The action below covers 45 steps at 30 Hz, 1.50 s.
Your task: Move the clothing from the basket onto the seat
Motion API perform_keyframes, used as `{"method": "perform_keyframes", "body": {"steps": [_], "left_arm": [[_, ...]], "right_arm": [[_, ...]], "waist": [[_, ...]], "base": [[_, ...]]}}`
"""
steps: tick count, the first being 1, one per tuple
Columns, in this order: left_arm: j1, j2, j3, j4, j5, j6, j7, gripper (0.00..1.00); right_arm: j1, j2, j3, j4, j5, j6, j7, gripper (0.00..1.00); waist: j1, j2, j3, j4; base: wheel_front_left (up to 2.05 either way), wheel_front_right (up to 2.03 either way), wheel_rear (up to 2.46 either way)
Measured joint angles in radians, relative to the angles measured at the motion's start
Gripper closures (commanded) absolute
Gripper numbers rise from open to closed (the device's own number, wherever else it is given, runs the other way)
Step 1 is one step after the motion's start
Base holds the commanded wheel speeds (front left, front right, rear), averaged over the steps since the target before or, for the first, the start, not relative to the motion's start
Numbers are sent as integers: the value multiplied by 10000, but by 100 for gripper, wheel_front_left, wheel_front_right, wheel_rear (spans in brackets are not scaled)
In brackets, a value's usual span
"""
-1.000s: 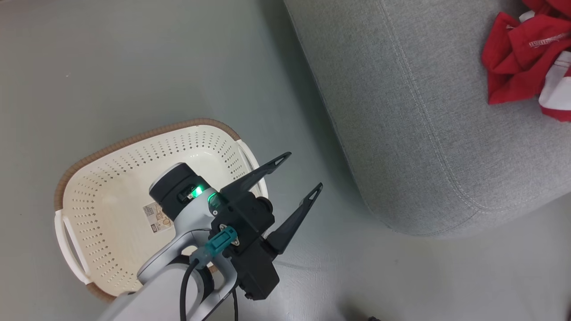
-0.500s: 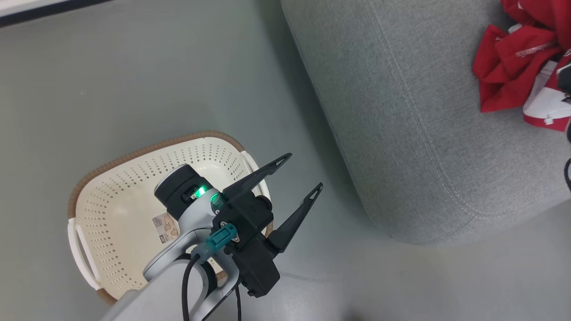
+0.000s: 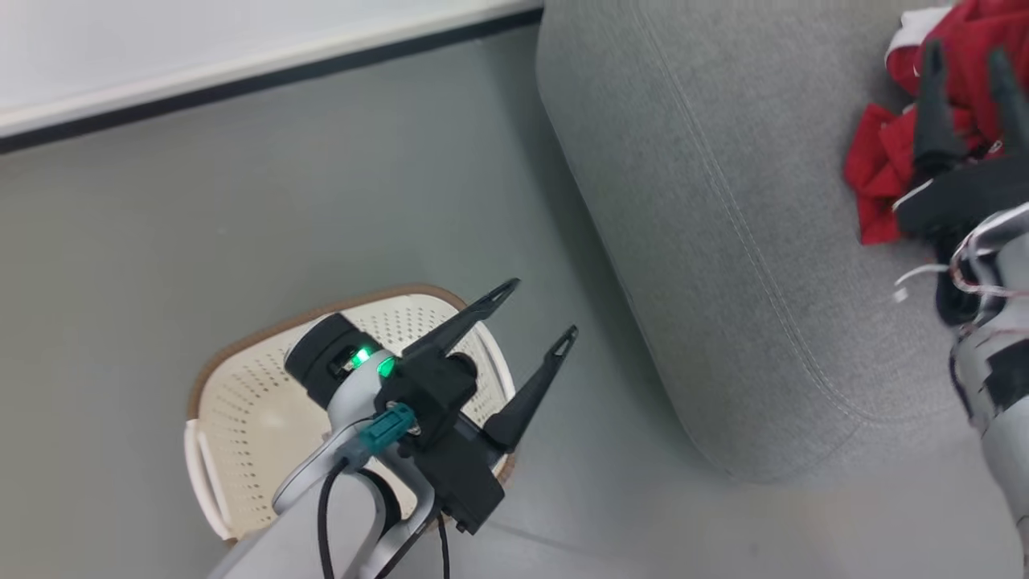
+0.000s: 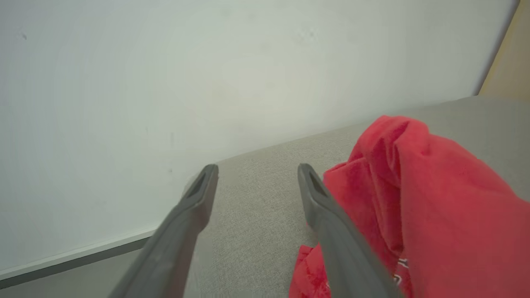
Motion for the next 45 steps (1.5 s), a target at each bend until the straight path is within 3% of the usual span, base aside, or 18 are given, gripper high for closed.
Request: {"method": "perform_keyframes", "body": {"steps": [16, 25, 45], "left_arm": [[1253, 105, 1348, 428, -608, 1141, -869, 0], [2001, 182, 2157, 499, -995, 1751, -1239, 0], [3494, 360, 3900, 662, -1354, 2184, -1724, 0]], "right_arm": [[2466, 456, 493, -2150, -596, 42, 0, 0], [3940, 610, 685, -3273, -779, -123, 0, 0], [6391, 617, 744, -4851, -851, -859, 13, 0]], "waist": [[-1, -1, -1474, 1172], [0, -1, -2146, 1720], [1, -1, -3155, 2372]], "base": [[0, 0, 0], [0, 0, 0], [0, 0, 0]]}}
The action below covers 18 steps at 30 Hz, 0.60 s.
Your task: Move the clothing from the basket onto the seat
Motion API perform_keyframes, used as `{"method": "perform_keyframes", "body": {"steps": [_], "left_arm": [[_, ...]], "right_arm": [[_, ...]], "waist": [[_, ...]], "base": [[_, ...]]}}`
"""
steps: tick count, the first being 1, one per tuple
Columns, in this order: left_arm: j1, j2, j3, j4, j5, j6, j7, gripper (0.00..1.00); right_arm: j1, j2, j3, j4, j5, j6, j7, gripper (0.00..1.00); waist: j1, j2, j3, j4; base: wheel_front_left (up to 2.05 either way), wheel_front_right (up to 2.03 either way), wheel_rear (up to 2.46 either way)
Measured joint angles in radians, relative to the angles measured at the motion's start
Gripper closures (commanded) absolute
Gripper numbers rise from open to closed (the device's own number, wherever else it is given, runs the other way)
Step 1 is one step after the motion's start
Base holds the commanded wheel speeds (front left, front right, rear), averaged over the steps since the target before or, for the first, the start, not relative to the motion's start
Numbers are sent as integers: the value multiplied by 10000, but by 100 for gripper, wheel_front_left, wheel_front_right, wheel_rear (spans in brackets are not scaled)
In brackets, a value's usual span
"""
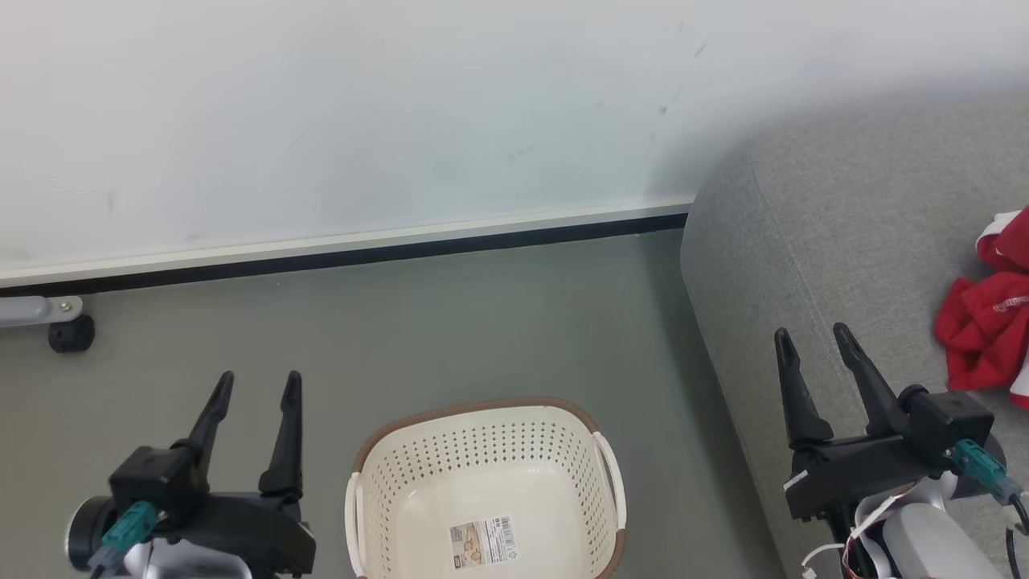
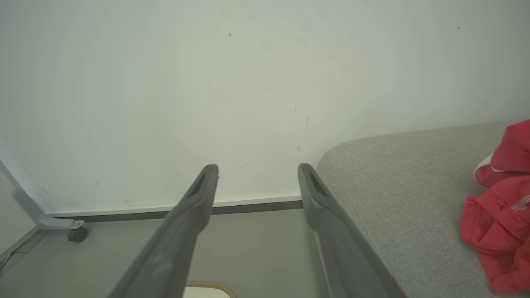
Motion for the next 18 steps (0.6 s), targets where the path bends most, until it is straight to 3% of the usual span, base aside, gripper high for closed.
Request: {"method": "perform_keyframes", "body": {"steps": [18], "left_arm": [[1090, -198, 1197, -249, -184, 90, -176, 0]], "right_arm": [[1091, -384, -109, -1436, -25, -453, 706, 0]], "waist": [[1, 0, -577, 192]], "base": [[0, 0, 0]]}}
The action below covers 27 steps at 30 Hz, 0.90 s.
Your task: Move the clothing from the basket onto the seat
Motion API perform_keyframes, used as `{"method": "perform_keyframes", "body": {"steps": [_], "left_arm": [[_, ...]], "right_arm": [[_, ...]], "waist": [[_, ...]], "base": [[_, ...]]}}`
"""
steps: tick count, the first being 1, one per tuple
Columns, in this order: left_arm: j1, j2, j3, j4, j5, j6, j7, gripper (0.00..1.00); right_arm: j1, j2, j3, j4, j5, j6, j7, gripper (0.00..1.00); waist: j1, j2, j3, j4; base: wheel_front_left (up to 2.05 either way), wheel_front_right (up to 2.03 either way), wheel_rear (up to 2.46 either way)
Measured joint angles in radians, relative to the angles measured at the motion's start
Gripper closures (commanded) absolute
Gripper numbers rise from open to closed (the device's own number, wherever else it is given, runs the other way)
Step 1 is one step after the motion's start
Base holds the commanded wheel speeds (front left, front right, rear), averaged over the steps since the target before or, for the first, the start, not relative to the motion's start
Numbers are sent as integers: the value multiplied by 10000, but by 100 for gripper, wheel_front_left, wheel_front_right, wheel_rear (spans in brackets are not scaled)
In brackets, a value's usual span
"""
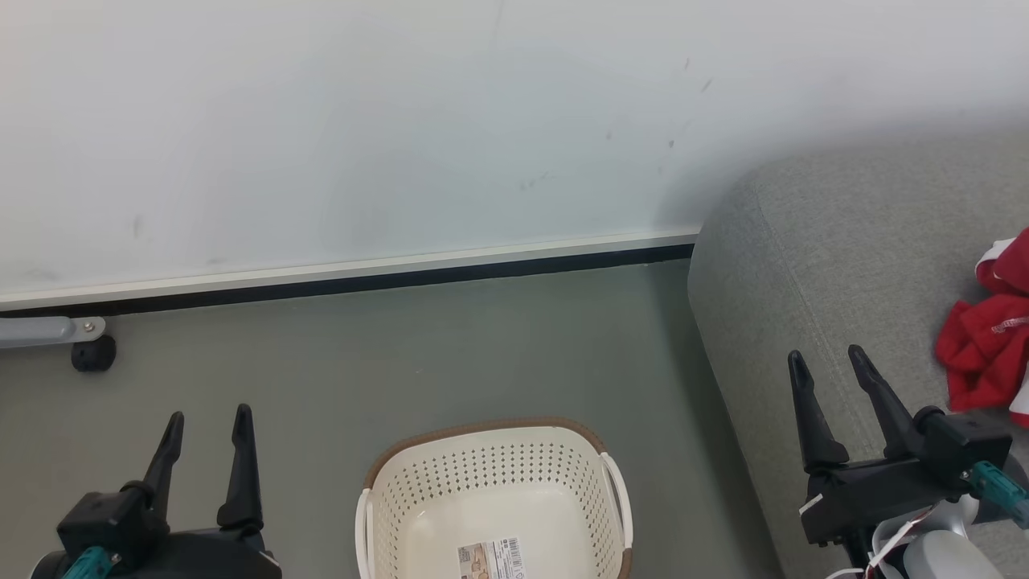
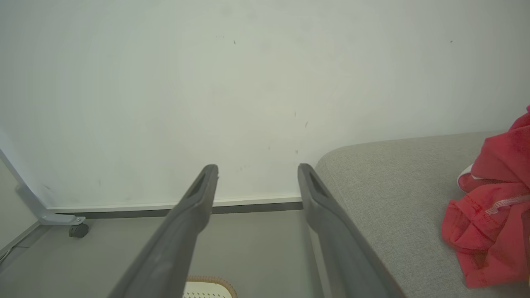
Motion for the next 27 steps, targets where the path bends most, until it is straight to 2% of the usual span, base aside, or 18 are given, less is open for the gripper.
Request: {"method": "perform_keyframes", "body": {"steps": [8, 27], "left_arm": [[39, -109, 245, -65, 67, 6, 6, 0], [194, -374, 562, -171, 545, 6, 201, 0]], "right_arm": [[90, -125, -119, -380, 2, -155, 345, 0], [242, -217, -209, -1007, 35, -263, 957, 0]], "waist": [[0, 1, -45, 4], [0, 1, -29, 4]], "base": [[0, 0, 0], [0, 0, 0]]}}
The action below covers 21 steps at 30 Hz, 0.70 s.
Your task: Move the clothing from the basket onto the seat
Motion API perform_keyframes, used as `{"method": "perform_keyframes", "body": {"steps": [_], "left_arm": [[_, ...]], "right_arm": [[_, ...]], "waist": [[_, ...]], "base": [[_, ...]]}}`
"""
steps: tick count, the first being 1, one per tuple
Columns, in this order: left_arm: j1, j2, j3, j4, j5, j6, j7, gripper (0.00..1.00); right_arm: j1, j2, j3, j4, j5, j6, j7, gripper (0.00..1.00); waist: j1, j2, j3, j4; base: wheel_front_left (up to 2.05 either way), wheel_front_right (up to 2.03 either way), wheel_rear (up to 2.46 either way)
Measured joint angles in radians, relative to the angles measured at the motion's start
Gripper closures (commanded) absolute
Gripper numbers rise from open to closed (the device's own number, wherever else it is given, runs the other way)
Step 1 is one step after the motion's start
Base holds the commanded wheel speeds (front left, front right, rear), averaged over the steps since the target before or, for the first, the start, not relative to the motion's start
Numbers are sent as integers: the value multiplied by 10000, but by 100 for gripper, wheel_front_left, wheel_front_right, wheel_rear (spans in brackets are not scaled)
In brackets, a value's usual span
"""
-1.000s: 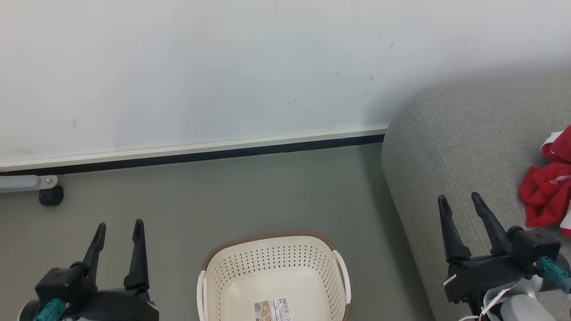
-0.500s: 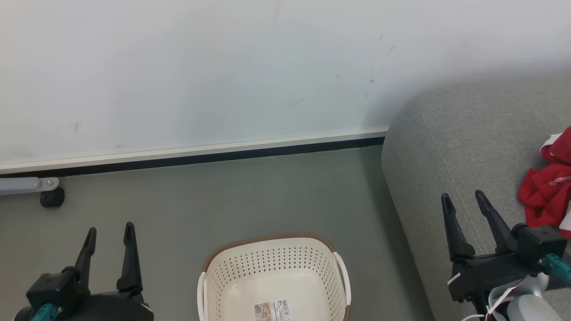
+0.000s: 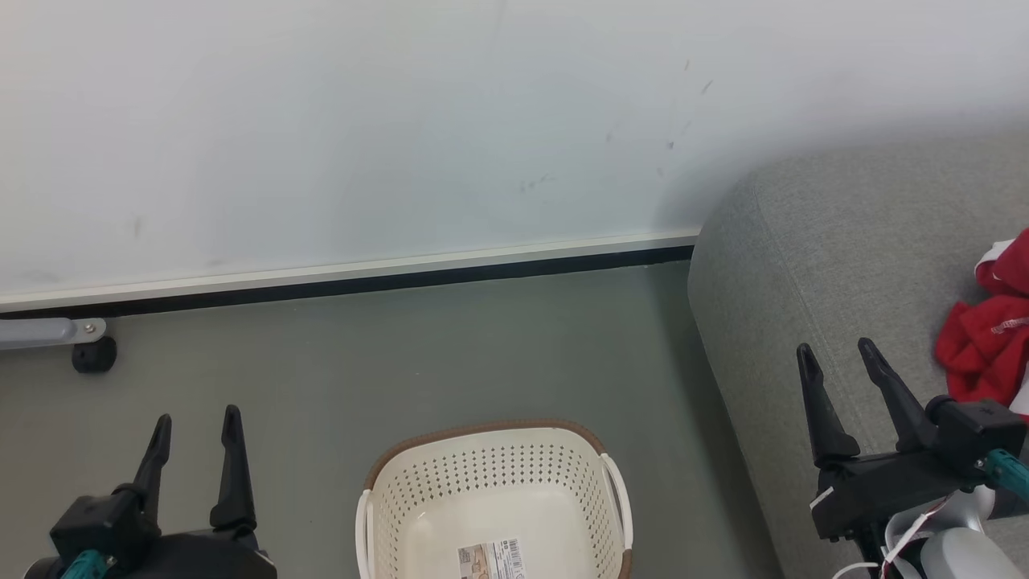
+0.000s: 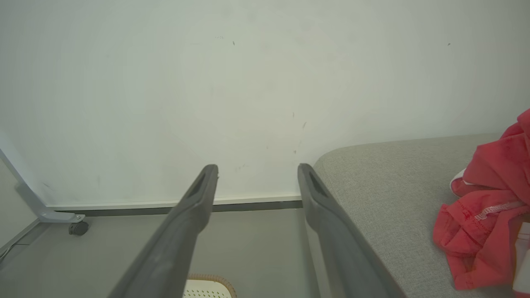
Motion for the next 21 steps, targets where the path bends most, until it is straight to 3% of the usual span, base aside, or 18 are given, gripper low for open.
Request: {"method": "perform_keyframes", "body": {"steps": [10, 11, 21], "left_arm": [[11, -125, 102, -75, 167, 0, 86, 0], [11, -146, 113, -81, 188, 0, 86, 100], [223, -368, 100, 412, -178, -107, 194, 100]], "right_arm": [[133, -48, -67, -240, 10, -82, 188, 0], [134, -48, -81, -261, 15, -84, 190, 100], [518, 286, -196, 182, 334, 13, 268, 100]], "waist": [[0, 0, 55, 26], [0, 0, 63, 30], [0, 0, 55, 47]], "base": [[0, 0, 0], [0, 0, 0], [0, 0, 0]]}}
